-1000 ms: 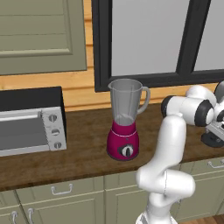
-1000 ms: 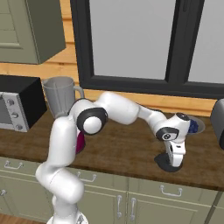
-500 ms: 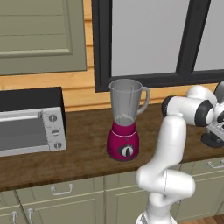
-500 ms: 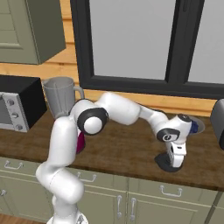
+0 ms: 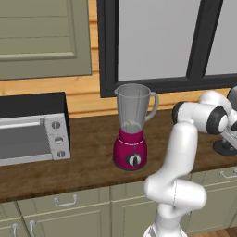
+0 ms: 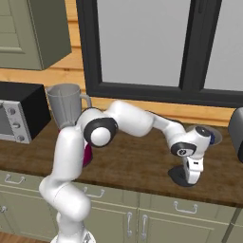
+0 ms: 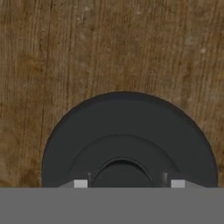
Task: Close the lid blender by securely placing the lid on top.
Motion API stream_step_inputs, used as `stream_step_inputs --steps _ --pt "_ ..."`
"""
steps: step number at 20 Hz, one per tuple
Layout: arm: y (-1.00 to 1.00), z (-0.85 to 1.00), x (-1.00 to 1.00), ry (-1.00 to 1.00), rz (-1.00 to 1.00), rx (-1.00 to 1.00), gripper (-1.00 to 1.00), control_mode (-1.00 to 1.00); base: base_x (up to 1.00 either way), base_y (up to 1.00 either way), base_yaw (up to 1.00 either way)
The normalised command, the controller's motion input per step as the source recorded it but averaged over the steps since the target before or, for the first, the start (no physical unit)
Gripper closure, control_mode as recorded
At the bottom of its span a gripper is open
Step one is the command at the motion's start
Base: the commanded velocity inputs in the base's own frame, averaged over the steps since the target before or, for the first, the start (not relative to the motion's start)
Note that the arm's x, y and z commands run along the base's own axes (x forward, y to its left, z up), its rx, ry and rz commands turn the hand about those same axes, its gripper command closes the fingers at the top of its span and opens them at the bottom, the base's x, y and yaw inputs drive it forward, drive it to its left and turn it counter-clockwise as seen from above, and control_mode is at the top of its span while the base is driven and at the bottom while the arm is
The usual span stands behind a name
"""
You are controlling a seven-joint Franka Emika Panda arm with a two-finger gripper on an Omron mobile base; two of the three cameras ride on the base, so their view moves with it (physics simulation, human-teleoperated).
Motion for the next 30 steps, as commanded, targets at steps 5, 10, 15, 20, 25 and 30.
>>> stream_step_inputs --steps 5,10,15,20,25,30 --pt "0.18 -0.68 0.02 0.02 0.0 -0.06 1.0 -1.0 0.0 0.0 0.0" --pt "0.25 -0.46 -0.02 0.03 0.0 -0.12 1.0 -1.0 0.0 0.0 0.0" --pt "0.7 -0.37 -0.24 -0.06 0.0 -0.05 1.0 -1.0 0.0 0.0 0.0" --pt "0.09 0.36 -0.22 -0.11 0.0 0.02 1.0 -1.0 0.0 0.0 0.0" --pt "0.03 0.98 -0.11 -0.13 -0.01 0.0 1.0 -1.0 0.0 0.0 0.0" --pt "0.4 1.0 0.0 -0.16 -0.11 0.0 1.0 -1.0 0.0 0.0 0.0"
